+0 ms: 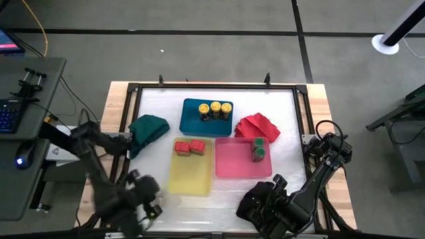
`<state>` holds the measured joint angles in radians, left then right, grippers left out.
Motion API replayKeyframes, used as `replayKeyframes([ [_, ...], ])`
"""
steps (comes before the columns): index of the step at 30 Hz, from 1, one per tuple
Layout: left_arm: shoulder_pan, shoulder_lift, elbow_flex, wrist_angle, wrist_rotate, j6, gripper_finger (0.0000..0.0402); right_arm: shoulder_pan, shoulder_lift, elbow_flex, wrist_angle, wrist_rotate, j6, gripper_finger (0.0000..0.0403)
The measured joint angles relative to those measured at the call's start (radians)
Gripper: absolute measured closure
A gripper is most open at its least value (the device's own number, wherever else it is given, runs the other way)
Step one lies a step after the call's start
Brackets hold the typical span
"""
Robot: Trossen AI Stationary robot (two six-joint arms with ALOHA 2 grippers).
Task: Sort spices by type
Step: Adjust the brown spice bottles on the table
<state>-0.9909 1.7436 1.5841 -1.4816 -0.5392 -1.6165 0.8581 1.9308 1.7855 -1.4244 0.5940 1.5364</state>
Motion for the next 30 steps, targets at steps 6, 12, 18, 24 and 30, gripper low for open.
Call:
replayKeyframes([
  [6, -0.141, 0.008, -0.086, 0.158, -0.051, -0.614, 0.0401, 0.000, 0.000, 0.000, 0.000, -0.003, 0.000, 0.0403],
  [12, -0.105, 0.144, -0.138, 0.651, 0.064, -0.634, 0.0401, -0.001, 0.000, 0.000, 0.000, -0.003, 0.003, 0.0403],
  [18, -0.074, 0.175, -0.134, 0.583, 0.169, -0.638, 0.0401, -0.007, 0.000, 0.000, 0.000, -0.009, -0.004, 0.0403],
  [24, -0.046, 0.180, -0.134, 0.430, 0.211, -0.644, 0.0401, -0.007, 0.000, 0.000, -0.002, -0.031, -0.019, 0.0403],
  [30, -0.020, 0.180, -0.134, 0.402, 0.211, -0.642, 0.0401, -0.007, 0.000, 0.000, -0.004, -0.034, -0.019, 0.0403],
])
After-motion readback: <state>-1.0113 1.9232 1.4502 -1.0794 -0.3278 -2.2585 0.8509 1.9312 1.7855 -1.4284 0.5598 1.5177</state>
